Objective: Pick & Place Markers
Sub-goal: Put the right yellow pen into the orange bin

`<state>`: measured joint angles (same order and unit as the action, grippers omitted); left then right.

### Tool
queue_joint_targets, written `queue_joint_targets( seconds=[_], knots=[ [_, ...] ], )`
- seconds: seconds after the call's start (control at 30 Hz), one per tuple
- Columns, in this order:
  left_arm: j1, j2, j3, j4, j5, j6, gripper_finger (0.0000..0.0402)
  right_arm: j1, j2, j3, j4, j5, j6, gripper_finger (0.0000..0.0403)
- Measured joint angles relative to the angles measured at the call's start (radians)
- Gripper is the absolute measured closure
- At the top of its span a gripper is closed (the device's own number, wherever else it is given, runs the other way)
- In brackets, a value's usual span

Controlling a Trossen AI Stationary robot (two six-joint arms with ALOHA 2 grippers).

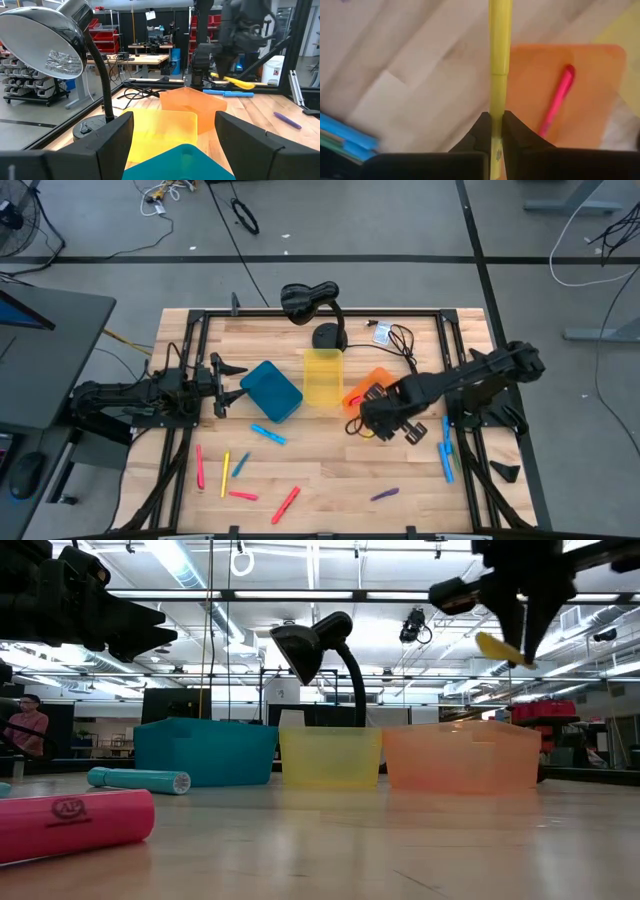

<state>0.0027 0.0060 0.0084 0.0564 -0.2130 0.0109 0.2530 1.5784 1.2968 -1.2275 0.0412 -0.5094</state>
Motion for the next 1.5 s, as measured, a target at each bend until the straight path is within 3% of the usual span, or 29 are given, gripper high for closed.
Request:
queue_joint_targets(
  seconds=[0.63,1.2,1.5],
  knots=[
    [0.000,0.000,0.000,0.000,0.000,0.000,0.0115,-0.334,0.003,0.001,0.001,0.005,-0.188,0.0387],
    [0.000,0.000,0.000,0.000,0.000,0.000,0.0115,-0.341,0.097,-0.001,0.077,-0.007,-0.162,0.0387],
    [0.000,0.000,0.000,0.000,0.000,0.000,0.0115,-0.341,0.098,-0.100,0.136,-0.007,-0.173,0.0387]
  ],
)
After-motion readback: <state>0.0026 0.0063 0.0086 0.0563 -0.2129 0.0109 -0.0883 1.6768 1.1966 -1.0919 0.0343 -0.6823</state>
